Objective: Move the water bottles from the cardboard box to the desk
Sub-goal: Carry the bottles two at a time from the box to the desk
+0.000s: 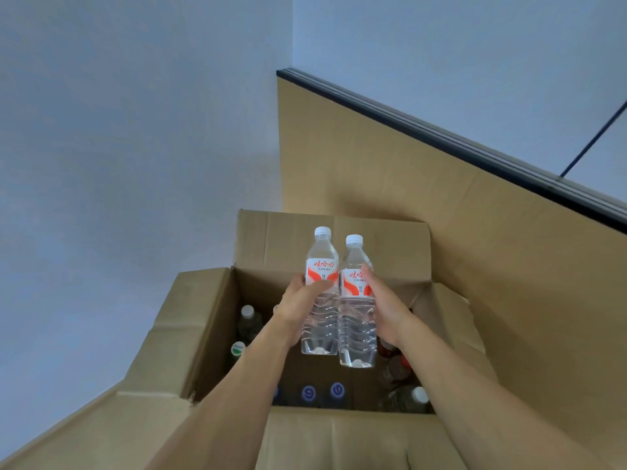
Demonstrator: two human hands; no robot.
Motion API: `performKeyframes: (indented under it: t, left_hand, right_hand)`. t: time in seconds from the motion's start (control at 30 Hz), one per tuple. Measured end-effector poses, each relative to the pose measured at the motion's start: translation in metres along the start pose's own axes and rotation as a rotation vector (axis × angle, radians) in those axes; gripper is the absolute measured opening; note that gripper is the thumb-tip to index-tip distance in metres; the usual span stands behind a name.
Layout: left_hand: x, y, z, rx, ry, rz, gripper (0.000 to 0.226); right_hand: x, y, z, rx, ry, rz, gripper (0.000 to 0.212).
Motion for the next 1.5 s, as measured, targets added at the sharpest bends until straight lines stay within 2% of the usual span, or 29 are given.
performKeyframes:
  t: [0.17, 0.23, 0.3, 0.37, 0.5, 0.7, 1.03, 1.17, 1.3, 1.5]
  left_hand:
    - [0.004, 0.012, -0.001, -0.012, -0.050, 0.033, 0.085]
    - [0.002, 0.016, -0.001, -0.012, -0.025, 0.035, 0.077]
    - [0.003, 0.021, -0.001, -0.002, 0.011, 0.043, 0.061]
    - [0.005, 0.028, -0.005, 0.033, 0.042, 0.056, 0.054]
    - [0.010, 0.047, -0.009, 0.089, 0.091, 0.075, 0.050]
    - [0.008, 0.093, -0.036, 0.223, 0.137, 0.082, 0.055]
    - [-0.011, 0.221, -0.129, 0.449, 0.422, 0.247, 0.053]
    - [-0.025, 0.289, -0.182, 0.584, 0.479, 0.341, 0.055]
    - [-0.046, 0.367, -0.233, 0.707, 0.510, 0.384, 0.049]
    - [-0.090, 0.498, -0.304, 0.805, 0.709, 0.549, 0.054]
  right_hand:
    - [-0.003, 0.002, 0.000, 0.019, -0.019, 0.050, 0.062]
    - [-0.004, 0.004, 0.002, -0.011, -0.015, 0.071, 0.064]
    - [-0.007, 0.006, 0.009, -0.080, -0.023, 0.078, 0.061]
    - [-0.013, 0.009, 0.020, -0.190, -0.027, 0.050, 0.051]
    - [-0.025, 0.013, 0.032, -0.373, 0.109, -0.023, 0.045]
    - [-0.028, 0.022, 0.066, -0.569, 0.235, -0.049, 0.056]
    - [0.011, 0.090, 0.206, -0.938, 0.316, 0.022, 0.056]
    - [0.038, 0.129, 0.275, -1.067, 0.376, 0.038, 0.063]
    - [0.075, 0.177, 0.349, -1.186, 0.518, 0.018, 0.076]
    - [0.153, 0.267, 0.466, -1.387, 0.648, 0.011, 0.076]
Point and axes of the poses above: each hand's wrist, its own y-axis away from the middle knuckle, its own z-axis out of the palm, x = y × z, the point moved 9 cm from there along -y, towards the middle knuckle, and after that the axes turned 11 degrees about y, right-handed, at the moved point
